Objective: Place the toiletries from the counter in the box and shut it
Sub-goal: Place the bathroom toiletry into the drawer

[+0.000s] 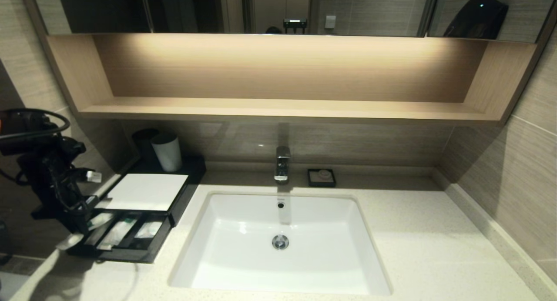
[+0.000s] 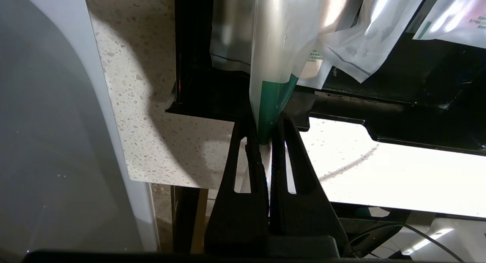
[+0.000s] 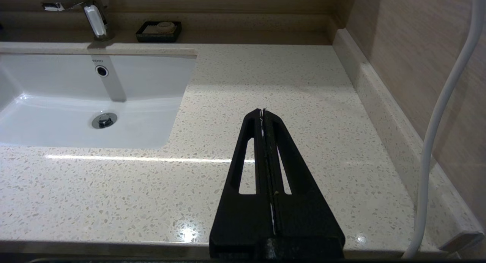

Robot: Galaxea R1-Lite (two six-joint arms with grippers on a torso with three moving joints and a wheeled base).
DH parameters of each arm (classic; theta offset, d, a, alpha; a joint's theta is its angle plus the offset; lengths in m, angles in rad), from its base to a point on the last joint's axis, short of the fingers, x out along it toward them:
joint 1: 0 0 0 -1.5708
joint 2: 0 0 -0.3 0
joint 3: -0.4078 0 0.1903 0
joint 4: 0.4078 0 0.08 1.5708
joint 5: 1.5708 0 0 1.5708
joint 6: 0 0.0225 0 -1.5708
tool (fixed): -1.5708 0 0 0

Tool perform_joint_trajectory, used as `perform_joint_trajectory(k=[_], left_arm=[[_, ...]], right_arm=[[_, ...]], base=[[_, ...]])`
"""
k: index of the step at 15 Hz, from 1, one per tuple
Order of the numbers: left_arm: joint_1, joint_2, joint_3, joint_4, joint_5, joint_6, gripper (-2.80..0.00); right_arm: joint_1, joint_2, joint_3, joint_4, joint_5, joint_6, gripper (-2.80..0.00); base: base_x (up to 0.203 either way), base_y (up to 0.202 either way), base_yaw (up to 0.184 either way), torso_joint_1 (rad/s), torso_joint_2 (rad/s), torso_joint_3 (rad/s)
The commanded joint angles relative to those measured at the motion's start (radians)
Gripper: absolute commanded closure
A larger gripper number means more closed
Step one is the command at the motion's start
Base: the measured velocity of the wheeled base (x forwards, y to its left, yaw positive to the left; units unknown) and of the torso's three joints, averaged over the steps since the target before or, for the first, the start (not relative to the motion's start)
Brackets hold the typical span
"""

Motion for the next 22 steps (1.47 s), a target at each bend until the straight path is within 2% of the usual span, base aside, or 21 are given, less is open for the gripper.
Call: perform_joint_trajectory(k=[1,9,16,22], left_arm=[[0.001,0.004,0.0,0.0,0.0,0.002,0.0],[-0.001,0.022,0.0,-0.046,-0.005,-0.001,0.0],[-0.01,0.027,-0.001,-0.079,-0.045,0.0,0.0],[-0.021,0.036,-0.002,-0.119,-0.048,0.001,0.0]], right_arm=[[0.0,0.0,0.0,0.0,0.0,0.0,0.0],[0.0,0.0,0.0,0.0,0.0,0.0,0.0],[0.0,0.0,0.0,0.0,0.0,0.0,0.0],[0.0,0.0,0.0,0.0,0.001,0.0,0.0]], base=[[0.0,0.0,0.0,0.0,0.0,0.0],[0.0,0.0,0.0,0.0,0.0,0.0],[0.0,0.0,0.0,0.0,0.0,0.0],[0.0,0.0,0.0,0.0,0.0,0.0]])
